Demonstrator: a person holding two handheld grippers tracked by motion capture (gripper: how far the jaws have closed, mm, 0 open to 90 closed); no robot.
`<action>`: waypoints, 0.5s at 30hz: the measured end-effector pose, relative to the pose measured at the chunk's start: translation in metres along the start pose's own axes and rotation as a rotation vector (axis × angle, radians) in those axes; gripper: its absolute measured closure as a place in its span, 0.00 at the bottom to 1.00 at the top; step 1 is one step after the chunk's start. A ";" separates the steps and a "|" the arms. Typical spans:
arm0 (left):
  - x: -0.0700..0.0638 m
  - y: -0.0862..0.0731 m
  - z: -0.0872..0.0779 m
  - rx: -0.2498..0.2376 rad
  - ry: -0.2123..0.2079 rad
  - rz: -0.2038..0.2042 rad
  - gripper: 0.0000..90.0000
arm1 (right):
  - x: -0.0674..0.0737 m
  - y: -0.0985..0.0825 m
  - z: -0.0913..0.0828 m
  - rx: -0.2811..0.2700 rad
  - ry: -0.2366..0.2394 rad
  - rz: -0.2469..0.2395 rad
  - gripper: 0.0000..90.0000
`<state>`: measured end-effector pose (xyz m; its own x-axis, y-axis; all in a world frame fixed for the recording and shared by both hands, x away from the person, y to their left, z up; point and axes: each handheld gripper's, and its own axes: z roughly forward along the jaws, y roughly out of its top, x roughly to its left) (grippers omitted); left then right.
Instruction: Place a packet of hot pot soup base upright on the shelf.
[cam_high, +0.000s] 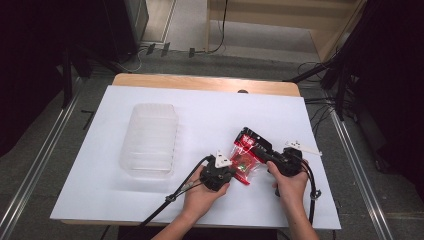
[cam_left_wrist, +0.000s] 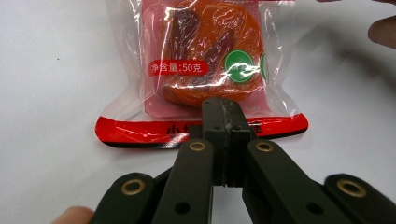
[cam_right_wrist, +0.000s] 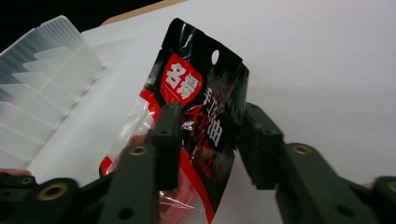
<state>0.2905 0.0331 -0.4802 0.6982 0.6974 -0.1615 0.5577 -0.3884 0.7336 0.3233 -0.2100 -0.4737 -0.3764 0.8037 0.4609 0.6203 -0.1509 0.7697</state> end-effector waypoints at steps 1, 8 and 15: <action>0.000 0.000 -0.001 -0.002 0.005 0.002 1.00 | 0.001 0.000 0.000 0.000 -0.004 0.001 0.84; 0.003 -0.001 -0.019 -0.078 -0.001 -0.016 0.85 | 0.010 0.000 -0.007 -0.041 0.015 -0.060 1.00; 0.007 0.005 -0.061 -0.184 0.021 -0.027 0.64 | 0.018 0.005 -0.013 -0.063 0.037 -0.125 1.00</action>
<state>0.2704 0.0728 -0.4371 0.6731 0.7196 -0.1705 0.4832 -0.2534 0.8380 0.3108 -0.2036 -0.4563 -0.4735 0.7971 0.3748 0.5229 -0.0880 0.8478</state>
